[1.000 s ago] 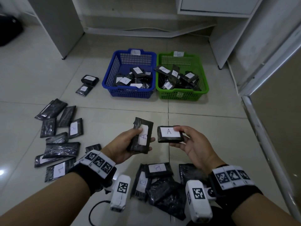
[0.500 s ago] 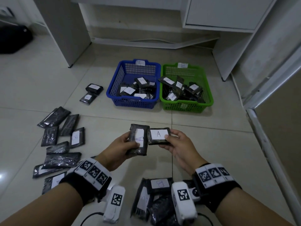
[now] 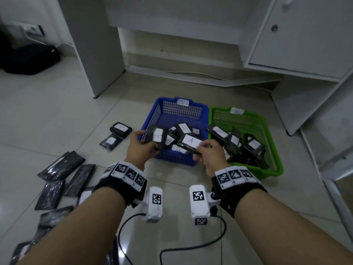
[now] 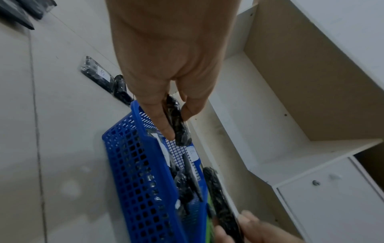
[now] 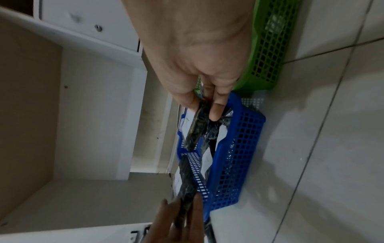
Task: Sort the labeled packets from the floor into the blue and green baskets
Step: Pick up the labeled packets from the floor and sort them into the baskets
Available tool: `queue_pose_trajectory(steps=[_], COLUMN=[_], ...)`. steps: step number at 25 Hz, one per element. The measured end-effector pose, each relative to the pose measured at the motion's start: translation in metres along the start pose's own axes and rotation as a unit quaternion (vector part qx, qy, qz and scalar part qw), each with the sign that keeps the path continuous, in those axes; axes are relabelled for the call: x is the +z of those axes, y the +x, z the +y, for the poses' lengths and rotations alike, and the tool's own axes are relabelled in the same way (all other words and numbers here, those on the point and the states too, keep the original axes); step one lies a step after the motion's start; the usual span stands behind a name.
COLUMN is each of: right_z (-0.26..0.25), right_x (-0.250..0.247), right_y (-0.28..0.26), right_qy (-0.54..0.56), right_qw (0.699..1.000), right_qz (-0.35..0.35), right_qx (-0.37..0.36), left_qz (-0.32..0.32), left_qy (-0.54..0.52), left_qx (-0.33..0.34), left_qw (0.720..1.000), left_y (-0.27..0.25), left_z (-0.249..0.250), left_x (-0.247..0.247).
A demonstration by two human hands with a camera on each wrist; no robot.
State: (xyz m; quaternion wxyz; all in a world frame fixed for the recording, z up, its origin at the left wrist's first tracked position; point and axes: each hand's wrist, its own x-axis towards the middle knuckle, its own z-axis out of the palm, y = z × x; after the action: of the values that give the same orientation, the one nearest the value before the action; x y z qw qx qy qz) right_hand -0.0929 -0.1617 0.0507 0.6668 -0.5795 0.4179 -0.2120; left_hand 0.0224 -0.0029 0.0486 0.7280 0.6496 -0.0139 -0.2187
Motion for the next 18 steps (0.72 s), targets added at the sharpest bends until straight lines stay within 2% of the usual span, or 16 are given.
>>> queue_pose_trajectory(steps=[3, 7, 9, 11, 13, 14, 16, 17, 18], right_z=[0.015, 0.024, 0.021, 0.018, 0.019, 0.021, 0.028, 0.030, 0.031], right_x=[0.016, 0.031, 0.036, 0.040, 0.039, 0.037, 0.031, 0.028, 0.025], right_y=[0.028, 0.059, 0.068, 0.072, 0.070, 0.068, 0.061, 0.058, 0.055], right_qy=[-0.054, -0.065, -0.116, -0.147, -0.168, -0.201, -0.296, -0.338, -0.378], right_qw=[0.998, 0.998, 0.992, 0.983, 0.978, 0.973, 0.946, 0.928, 0.910], right_qz=[-0.026, -0.022, -0.050, -0.106, -0.115, -0.085, -0.011, -0.009, -0.034], right_qx=[0.003, -0.012, -0.029, -0.025, -0.039, -0.071, -0.134, -0.154, -0.164], left_qz=[0.009, -0.024, -0.064, -0.092, -0.052, -0.025, -0.023, -0.047, -0.072], left_qy=[0.137, 0.345, 0.452, 0.554, 0.614, 0.618, 0.603, 0.602, 0.606], left_qx=[0.043, 0.103, 0.128, 0.156, 0.225, 0.263, 0.307, 0.305, 0.290], left_qw=[0.990, 0.933, 0.880, 0.813, 0.755, 0.740, 0.736, 0.736, 0.737], left_y=[0.031, 0.049, 0.056, 0.061, 0.058, 0.054, 0.047, 0.044, 0.044], left_z=[-0.024, -0.028, -0.022, -0.022, -0.028, -0.033, -0.042, -0.046, -0.051], left_x=[0.001, 0.007, 0.011, 0.011, 0.008, 0.005, 0.001, -0.002, -0.005])
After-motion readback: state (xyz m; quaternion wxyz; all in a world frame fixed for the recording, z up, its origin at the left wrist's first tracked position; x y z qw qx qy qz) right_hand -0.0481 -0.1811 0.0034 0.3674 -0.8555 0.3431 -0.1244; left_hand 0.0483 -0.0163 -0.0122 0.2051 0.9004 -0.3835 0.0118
